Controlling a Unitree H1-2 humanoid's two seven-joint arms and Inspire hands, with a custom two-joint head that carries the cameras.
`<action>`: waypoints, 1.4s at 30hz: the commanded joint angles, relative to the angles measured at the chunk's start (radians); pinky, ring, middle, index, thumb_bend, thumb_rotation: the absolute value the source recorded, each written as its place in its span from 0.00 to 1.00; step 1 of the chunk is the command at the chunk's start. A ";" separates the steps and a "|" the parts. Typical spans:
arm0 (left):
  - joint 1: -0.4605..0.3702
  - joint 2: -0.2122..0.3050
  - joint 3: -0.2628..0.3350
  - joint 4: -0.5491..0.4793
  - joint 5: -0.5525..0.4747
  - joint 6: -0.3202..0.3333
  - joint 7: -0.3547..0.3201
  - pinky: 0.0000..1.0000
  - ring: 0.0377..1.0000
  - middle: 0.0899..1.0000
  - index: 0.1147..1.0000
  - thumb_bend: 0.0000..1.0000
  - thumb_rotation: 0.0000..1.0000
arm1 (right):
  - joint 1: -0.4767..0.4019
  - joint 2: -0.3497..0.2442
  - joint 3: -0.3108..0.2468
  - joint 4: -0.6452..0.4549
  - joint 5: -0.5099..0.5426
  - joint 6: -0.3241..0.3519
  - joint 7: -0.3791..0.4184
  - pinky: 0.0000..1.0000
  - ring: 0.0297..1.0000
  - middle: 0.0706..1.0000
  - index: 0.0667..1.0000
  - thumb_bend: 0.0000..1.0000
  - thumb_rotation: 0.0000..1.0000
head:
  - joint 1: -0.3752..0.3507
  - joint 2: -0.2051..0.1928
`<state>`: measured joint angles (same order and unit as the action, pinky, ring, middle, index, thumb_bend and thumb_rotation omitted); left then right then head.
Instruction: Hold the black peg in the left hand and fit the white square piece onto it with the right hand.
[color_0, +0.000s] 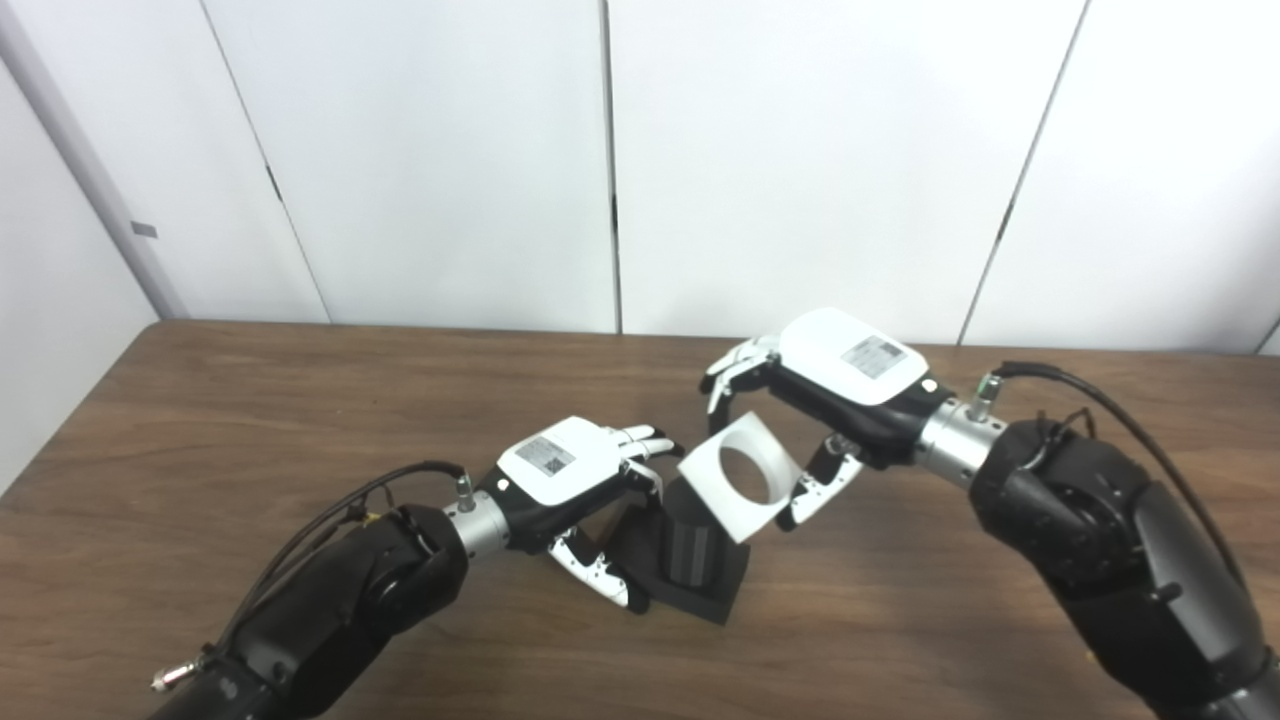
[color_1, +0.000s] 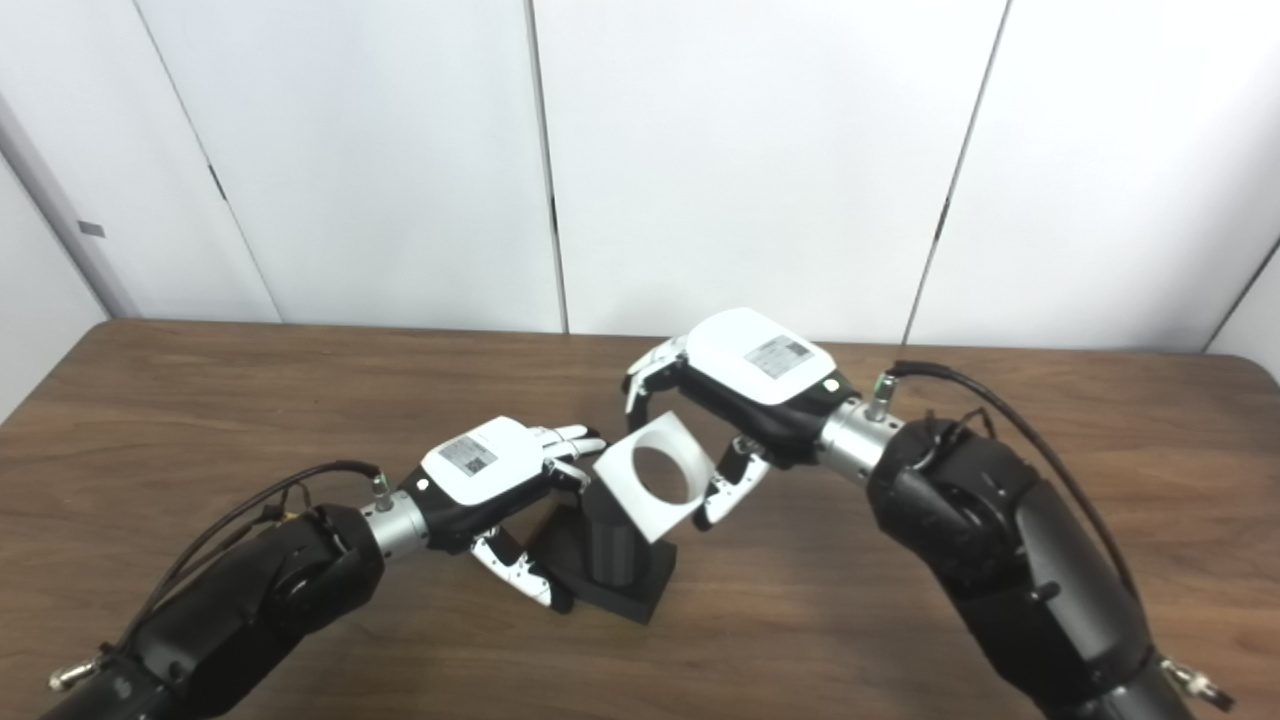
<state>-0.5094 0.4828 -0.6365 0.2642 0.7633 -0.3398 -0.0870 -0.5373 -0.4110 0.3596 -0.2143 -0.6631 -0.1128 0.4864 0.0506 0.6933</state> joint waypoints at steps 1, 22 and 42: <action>0.043 -0.013 -0.064 0.031 0.083 0.010 -0.101 0.86 0.95 0.93 0.43 0.52 0.08 | -0.057 0.009 -0.010 -0.029 0.007 -0.016 -0.004 0.76 0.79 0.75 0.44 0.52 0.14 | 0.001 0.001; 0.046 -0.018 -0.062 0.018 0.080 0.014 -0.096 0.85 0.95 0.92 0.43 0.52 0.08 | -0.072 0.065 0.015 0.020 -0.005 -0.029 0.007 0.77 0.80 0.75 0.44 0.52 0.14 | 0.006 0.011; 0.049 -0.010 -0.058 0.016 0.084 0.012 -0.089 0.86 0.94 0.92 0.43 0.52 0.08 | -0.095 -0.010 -0.033 -0.037 0.025 -0.016 0.066 0.78 0.79 0.74 0.44 0.52 0.13 | -0.010 0.022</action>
<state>-0.5062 0.4782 -0.6365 0.2529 0.7633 -0.3252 -0.0962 -0.5779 -0.4054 0.3492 -0.2131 -0.6583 -0.1263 0.5575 0.0399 0.7148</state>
